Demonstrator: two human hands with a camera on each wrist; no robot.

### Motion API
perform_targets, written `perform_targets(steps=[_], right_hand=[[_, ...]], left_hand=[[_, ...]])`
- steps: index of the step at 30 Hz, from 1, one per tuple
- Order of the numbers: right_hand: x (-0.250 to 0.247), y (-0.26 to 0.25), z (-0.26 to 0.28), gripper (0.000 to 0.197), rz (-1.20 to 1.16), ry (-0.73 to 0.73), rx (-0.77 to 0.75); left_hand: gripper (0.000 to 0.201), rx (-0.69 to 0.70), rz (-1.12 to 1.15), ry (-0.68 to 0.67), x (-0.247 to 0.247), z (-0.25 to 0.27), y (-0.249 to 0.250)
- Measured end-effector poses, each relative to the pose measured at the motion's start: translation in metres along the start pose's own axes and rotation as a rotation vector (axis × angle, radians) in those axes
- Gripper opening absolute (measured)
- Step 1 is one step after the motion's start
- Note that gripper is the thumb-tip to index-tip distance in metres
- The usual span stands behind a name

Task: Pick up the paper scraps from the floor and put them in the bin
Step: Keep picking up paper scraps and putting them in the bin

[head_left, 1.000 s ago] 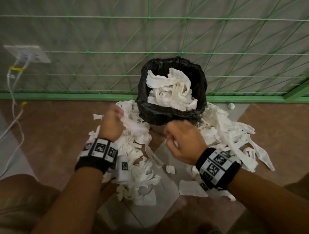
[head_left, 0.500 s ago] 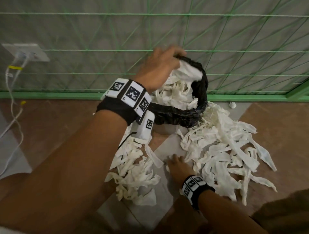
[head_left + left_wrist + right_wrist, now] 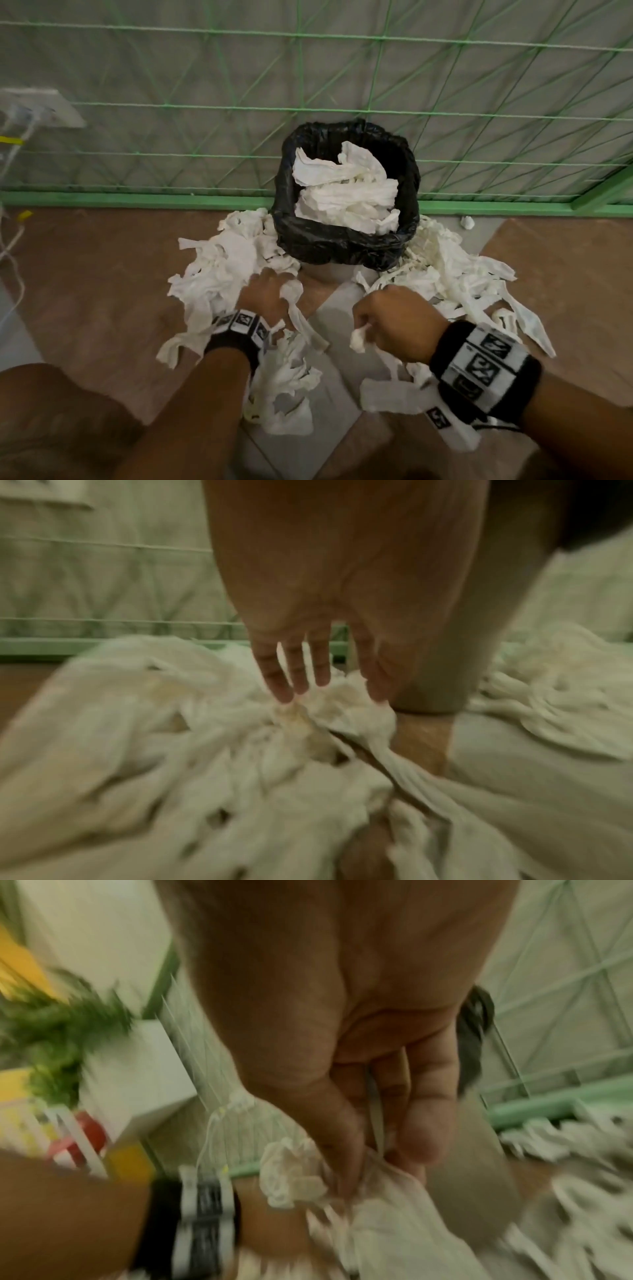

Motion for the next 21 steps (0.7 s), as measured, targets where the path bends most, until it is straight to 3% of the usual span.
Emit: perform_targets(steps=[1, 3, 8, 10, 13, 15, 18, 20, 21], right_hand=[[-0.022, 0.000, 0.007, 0.018, -0.013, 0.041, -0.010], [-0.070, 0.002, 0.021, 0.017, -0.067, 0.134, -0.017], [-0.190, -0.004, 0.058, 0.010, -0.216, 0.397, -0.052], [-0.234, -0.005, 0.071, 0.006, -0.329, 0.532, -0.068], [-0.285, 0.000, 0.077, 0.018, -0.440, 0.807, -0.105], [-0.302, 0.007, 0.068, 0.028, -0.468, 0.953, -0.055], [-0.299, 0.005, 0.039, 0.015, -0.562, 1.069, -0.058], [-0.278, 0.003, 0.008, 0.010, -0.506, 1.052, 0.006], [-0.261, 0.005, -0.012, 0.013, -0.456, 0.976, 0.056]], left_hand=[[0.056, 0.021, -0.042, -0.114, 0.028, -0.002, 0.002], [0.058, 0.023, -0.087, -0.190, 0.055, -0.007, 0.005], [0.027, 0.079, -0.194, -0.016, 0.037, -0.007, 0.022], [0.023, 0.037, -0.121, 0.078, 0.020, 0.002, 0.021], [0.027, -0.062, 0.017, 0.187, -0.001, 0.016, 0.014], [0.039, -0.145, 0.035, 0.165, -0.005, 0.021, 0.004], [0.034, -0.192, 0.013, 0.158, -0.020, 0.028, -0.007], [0.037, -0.196, 0.053, 0.161, -0.036, 0.033, -0.011], [0.034, -0.210, 0.069, 0.170, -0.050, 0.035, -0.012]])
Point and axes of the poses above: each hand's wrist, its own z-axis away from the middle knuckle, its own x-axis out of the palm, y = z × x, the point moved 9 cm from there along -z, towards the middle knuckle, and after that the axes turned 10 degrees about x, right-handed, at the moved point
